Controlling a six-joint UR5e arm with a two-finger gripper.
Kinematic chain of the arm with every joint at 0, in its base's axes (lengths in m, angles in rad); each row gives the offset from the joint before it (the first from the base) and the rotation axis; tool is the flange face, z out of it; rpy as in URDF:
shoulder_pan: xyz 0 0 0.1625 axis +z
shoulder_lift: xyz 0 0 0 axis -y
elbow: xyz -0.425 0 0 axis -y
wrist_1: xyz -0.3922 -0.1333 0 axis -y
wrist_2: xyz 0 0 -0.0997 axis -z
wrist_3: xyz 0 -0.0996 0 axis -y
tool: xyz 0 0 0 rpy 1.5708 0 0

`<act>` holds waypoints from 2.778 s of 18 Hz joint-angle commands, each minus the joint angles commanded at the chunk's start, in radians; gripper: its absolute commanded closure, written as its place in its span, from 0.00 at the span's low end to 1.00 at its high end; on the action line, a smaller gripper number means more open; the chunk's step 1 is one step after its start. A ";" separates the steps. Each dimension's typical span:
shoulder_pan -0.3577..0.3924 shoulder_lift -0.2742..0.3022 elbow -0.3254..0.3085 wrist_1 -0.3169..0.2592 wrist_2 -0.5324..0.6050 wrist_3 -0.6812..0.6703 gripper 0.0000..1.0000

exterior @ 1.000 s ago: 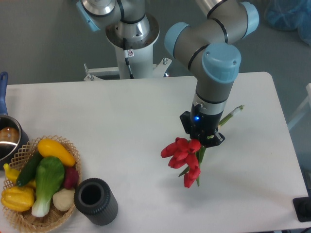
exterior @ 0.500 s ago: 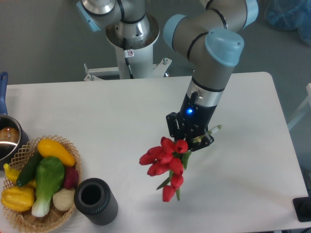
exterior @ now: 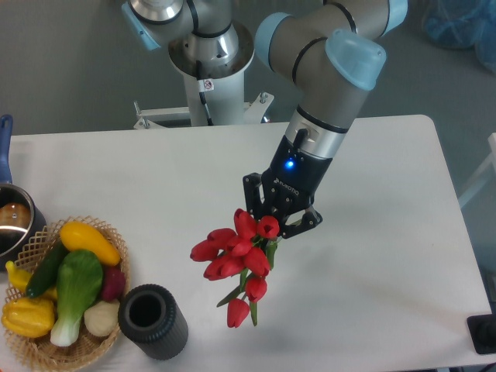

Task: Insert the flowers into the vase
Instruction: 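Lift the held tulips and swing them toward the black vase, then lower the tulip stems over the black vase opening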

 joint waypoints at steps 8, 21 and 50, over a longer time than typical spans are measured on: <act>0.024 0.037 -0.015 0.084 -0.145 -0.057 0.92; 0.101 0.075 -0.066 0.098 -0.573 -0.064 0.92; -0.032 -0.083 0.011 0.114 -0.982 0.140 0.91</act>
